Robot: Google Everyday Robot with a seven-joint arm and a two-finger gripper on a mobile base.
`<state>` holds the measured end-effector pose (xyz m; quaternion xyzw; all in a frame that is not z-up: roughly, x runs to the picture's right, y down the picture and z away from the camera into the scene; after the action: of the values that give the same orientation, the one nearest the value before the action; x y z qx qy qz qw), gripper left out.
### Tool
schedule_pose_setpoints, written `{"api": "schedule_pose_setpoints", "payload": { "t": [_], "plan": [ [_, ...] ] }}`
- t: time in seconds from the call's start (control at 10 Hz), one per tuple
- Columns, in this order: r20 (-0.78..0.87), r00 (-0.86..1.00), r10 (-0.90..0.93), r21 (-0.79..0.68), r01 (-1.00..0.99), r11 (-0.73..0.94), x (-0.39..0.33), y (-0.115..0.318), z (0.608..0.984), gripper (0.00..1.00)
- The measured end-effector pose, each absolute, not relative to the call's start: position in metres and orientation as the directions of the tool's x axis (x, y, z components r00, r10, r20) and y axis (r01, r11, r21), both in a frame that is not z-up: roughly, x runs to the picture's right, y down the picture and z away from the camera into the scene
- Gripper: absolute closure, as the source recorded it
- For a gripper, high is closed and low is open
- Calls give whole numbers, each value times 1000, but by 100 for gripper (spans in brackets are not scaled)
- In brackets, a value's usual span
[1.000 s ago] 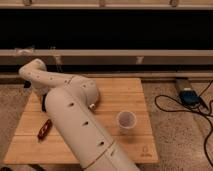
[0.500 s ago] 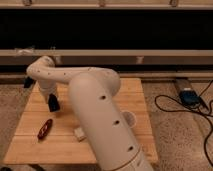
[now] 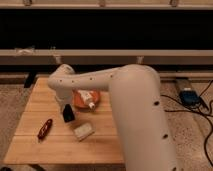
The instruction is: Place the eraser on the white sponge
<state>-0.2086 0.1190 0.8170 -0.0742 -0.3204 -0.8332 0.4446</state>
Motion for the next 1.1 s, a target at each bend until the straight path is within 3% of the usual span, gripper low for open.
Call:
{"api": "schedule_pose_setpoints", "payload": {
  "t": [0.5,1.1],
  "plan": [
    [455,-554,-697,431,822,-372,-117,163,779,100],
    [492,-542,-681,412,834,-366,-115,192,798,100]
  ]
}}
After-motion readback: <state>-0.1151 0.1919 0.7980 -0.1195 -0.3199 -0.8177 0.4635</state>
